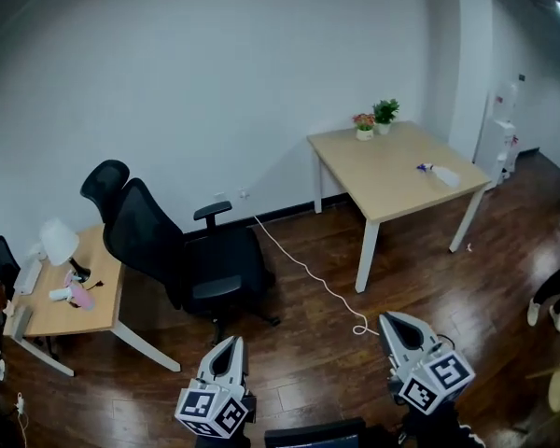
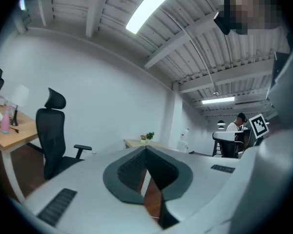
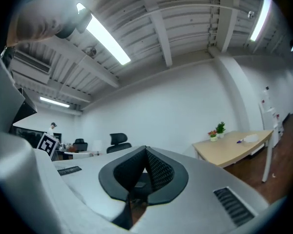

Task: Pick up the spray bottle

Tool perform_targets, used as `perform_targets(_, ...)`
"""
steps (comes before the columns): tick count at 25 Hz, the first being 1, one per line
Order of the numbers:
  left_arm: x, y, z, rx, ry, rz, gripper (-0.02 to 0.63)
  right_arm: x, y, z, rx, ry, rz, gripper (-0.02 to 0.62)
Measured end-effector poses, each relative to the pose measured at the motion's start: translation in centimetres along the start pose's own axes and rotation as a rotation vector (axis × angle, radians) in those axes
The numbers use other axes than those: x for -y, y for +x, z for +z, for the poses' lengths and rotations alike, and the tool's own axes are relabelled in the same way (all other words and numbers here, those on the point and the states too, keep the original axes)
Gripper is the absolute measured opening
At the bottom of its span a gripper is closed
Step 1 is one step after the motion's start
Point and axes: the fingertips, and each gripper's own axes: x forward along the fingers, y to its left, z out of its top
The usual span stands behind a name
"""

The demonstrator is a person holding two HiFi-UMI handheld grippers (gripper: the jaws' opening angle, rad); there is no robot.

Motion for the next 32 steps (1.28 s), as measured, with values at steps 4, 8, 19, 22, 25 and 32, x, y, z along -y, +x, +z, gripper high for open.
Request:
perform_targets(4,3.2,11.7,-0.6,-0.043,0.017,-0.105,0.002,10.0,1.1,1.3,0.011,-0.009,-0.135,0.014)
perform_targets(8,8.0,24.4,-1.9,-0.047,0.011,-0.176,0.002,21.8,1.3,2.3,0.033,-0.022,-0.231,0.014)
perform_targets(19,27.7,59.5,-3.1,-0.112,0.012,-0.335,0.002,58.5,1.8,9.8,0.104,-0.006,-0.424,0.014)
perform_targets(22,32.0,68.4,-3.1,-0.110,0.030,-0.396,0.002,66.8,3.2,11.1,0.106,-0.010,-0.465,0.014)
perform_targets(25,35.3,78.6,-3.1,-0.083,0.027,-0.468,0.003,75.7,6.2,12.1,0.113,-0.032,-0.523,0.014)
perform_targets(32,38.3,100.1,-1.5,-0.067,0.053,-0.535,0.002,92.5,15.7,16.7,0.127,-0.095,-0.632,0.014)
